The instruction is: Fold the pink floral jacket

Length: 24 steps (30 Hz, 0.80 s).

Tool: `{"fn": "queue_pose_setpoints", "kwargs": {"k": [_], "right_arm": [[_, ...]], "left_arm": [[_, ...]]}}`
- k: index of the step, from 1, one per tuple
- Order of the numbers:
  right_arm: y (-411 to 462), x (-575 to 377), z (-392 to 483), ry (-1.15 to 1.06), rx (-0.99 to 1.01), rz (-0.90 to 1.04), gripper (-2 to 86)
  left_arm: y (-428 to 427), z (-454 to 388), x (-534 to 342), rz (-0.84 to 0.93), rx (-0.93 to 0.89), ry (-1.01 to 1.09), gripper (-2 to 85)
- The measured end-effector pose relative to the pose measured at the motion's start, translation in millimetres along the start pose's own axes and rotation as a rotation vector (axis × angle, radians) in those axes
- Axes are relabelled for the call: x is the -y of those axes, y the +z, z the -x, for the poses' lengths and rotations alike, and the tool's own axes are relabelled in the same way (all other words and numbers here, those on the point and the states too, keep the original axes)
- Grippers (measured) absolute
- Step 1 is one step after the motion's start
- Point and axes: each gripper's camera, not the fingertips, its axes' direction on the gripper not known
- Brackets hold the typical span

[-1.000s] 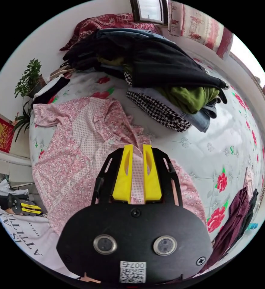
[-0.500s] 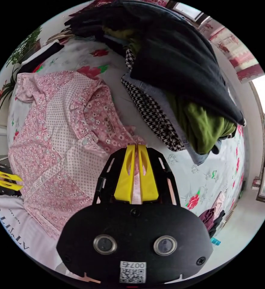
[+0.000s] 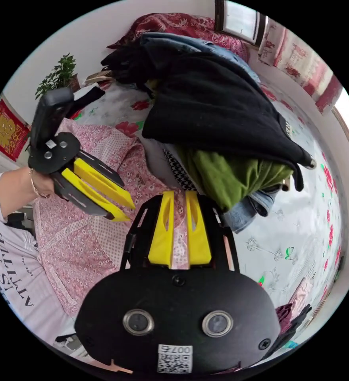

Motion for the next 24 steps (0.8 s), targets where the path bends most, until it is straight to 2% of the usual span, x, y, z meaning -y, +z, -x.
{"fn": "queue_pose_setpoints", "kwargs": {"k": [2,6,9,12,16,17,21,24], "right_arm": [[-16,-27,-17,0.092,-0.009,-0.138,0.3],[-15,-57,-47,0.201,0.042,-0.165,0.3],[-12,-97,-61,0.291,0.118,-0.198,0.7],[2,-154,-61,0.399,0.145,-0.184,1.0],[35,-232,-49,0.554,0.017,-0.038,1.1],[32,-251,-44,0.544,0.014,-0.136,1.1],[28,-268,-62,0.709,0.144,-0.159,2.1],[2,-298,-63,0.811,0.185,-0.312,3.5]], "left_arm": [[28,9,28,0.060,-0.064,0.001,7.3],[64,10,61,0.136,-0.042,0.031,7.5],[91,11,77,0.225,0.016,0.029,2.4],[91,6,83,0.182,0.076,0.050,-0.4],[73,-6,95,0.042,0.197,0.068,-0.6],[77,-7,98,0.046,0.194,0.050,-0.5],[96,-11,99,0.118,0.206,0.014,2.0],[85,-21,90,0.119,0.263,-0.001,6.6]]}}
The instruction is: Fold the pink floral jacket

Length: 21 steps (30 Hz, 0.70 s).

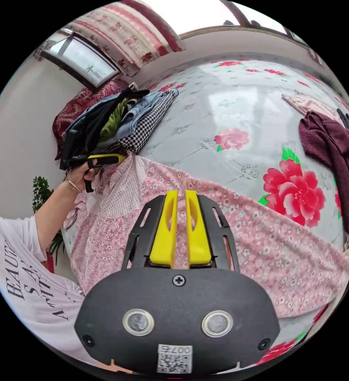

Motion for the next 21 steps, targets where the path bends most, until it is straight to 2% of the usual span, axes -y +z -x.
{"fn": "queue_pose_setpoints", "kwargs": {"k": [3,5,8,11,15,19,21], "right_arm": [[-46,-39,-24,0.123,-0.139,-0.111,5.2],[-93,-80,-53,0.276,-0.382,-0.192,6.3],[-150,-130,-103,0.500,-0.549,-0.269,7.4],[-170,-166,-162,0.675,-0.455,-0.221,8.8],[-148,-178,-196,0.747,-0.251,-0.196,7.4],[-147,-155,-181,0.698,-0.296,-0.193,2.6],[-170,-137,-158,0.594,-0.409,-0.229,2.1]], "left_arm": [[-25,-8,-23,0.026,0.080,-0.034,7.8],[-53,-16,-63,-0.027,0.110,-0.077,7.5],[-77,-33,-128,-0.050,0.122,-0.140,7.1],[-84,-59,-196,-0.022,0.102,-0.183,6.5],[-94,-107,-263,-0.064,0.047,-0.175,6.1],[-82,-157,-298,0.070,-0.007,-0.174,6.4],[-78,-181,-307,0.110,0.012,-0.133,6.3]]}}
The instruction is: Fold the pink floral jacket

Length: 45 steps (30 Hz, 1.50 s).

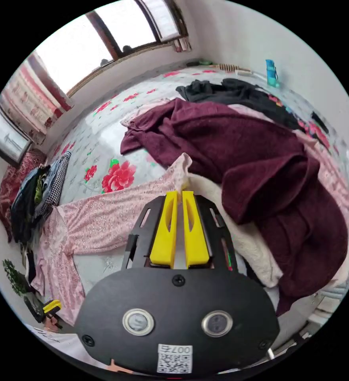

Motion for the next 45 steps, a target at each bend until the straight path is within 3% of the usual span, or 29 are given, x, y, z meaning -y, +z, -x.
{"fn": "queue_pose_setpoints", "kwargs": {"k": [4,9,12,15,19,23,29,33,40,43,45], "right_arm": [[-43,15,42,-0.246,-0.235,-0.136,3.3],[-2,39,25,-0.199,-0.223,0.104,5.1],[-23,11,40,-0.285,-0.066,-0.007,5.7],[-21,-48,79,-0.537,0.149,0.065,6.3],[17,-145,124,-0.746,0.439,0.418,7.2],[47,-228,163,-0.881,0.528,0.682,6.9],[38,-270,204,-1.013,0.365,0.662,1.3],[33,-290,201,-1.058,0.236,0.676,0.2],[22,-290,180,-0.814,0.064,0.683,1.5],[2,-287,199,-0.828,0.004,0.575,2.8],[-12,-290,228,-0.884,0.074,0.500,3.5]], "left_arm": [[4,-30,-24,0.037,0.056,0.010,6.2],[-1,-30,-49,0.044,0.007,-0.088,6.6],[-14,-29,-72,0.019,0.008,-0.163,6.7],[-17,-32,-99,0.033,0.043,-0.224,7.1],[-10,-37,-126,0.054,0.078,-0.292,7.9],[-3,-46,-126,0.052,0.056,-0.252,8.3],[30,-50,-107,0.231,0.209,-0.047,0.4],[23,-39,-113,0.232,0.202,0.084,-0.5],[7,28,-144,0.223,0.005,0.101,2.8],[-4,61,-154,0.179,-0.045,0.073,3.8],[-10,82,-158,0.152,-0.081,0.052,3.9]]}}
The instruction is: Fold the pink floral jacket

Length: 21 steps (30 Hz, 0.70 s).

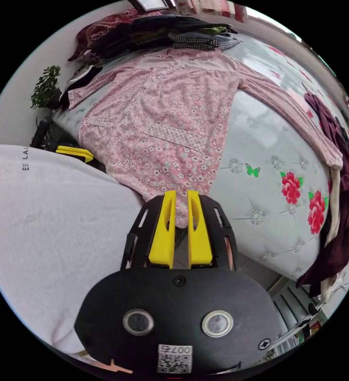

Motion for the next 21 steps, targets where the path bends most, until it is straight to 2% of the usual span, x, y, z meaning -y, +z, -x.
{"fn": "queue_pose_setpoints", "kwargs": {"k": [4,6,9,11,12,13,15,21], "right_arm": [[-7,56,87,-0.259,0.124,-0.125,5.0],[4,81,128,-0.381,0.142,-0.114,5.6],[37,112,182,-0.550,0.085,-0.019,5.9],[77,118,199,-0.627,-0.043,0.116,4.4],[86,117,200,-0.638,-0.081,0.146,3.8],[84,111,202,-0.668,-0.139,0.070,2.7],[87,110,203,-0.680,-0.154,0.104,1.4],[46,120,184,-0.542,0.156,0.011,0.4]], "left_arm": [[-24,47,-16,-0.077,-0.005,-0.050,3.1],[-37,72,-25,-0.123,-0.012,-0.107,2.8],[-62,124,-48,-0.212,-0.029,-0.251,2.5],[-78,171,-70,-0.264,-0.051,-0.378,2.7],[-82,183,-76,-0.277,-0.053,-0.409,2.8],[-90,205,-88,-0.306,-0.053,-0.460,3.2],[-102,236,-104,-0.340,-0.044,-0.527,4.3],[-141,333,-148,-0.534,-0.153,-0.726,9.8]]}}
